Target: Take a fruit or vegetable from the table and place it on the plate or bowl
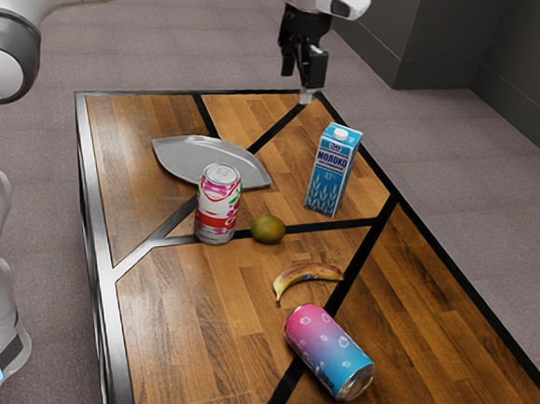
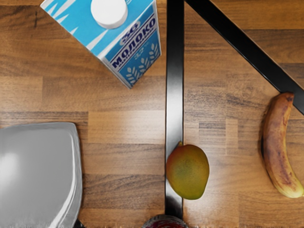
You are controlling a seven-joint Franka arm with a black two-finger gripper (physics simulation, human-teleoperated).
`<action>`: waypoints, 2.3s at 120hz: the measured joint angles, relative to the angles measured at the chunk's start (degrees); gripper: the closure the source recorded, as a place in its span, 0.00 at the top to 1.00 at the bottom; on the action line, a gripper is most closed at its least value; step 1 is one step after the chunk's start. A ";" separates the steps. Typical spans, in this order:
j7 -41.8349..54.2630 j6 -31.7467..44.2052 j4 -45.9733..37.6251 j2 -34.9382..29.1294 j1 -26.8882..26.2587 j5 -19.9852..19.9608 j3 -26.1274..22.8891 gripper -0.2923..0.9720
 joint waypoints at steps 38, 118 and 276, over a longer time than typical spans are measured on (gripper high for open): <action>-0.16 -4.07 13.43 0.03 0.34 -1.13 0.09 0.77; -0.39 -2.11 11.73 12.18 1.48 -1.34 -1.46 0.77; -0.64 36.20 -43.72 -5.05 1.28 -1.41 -3.68 0.77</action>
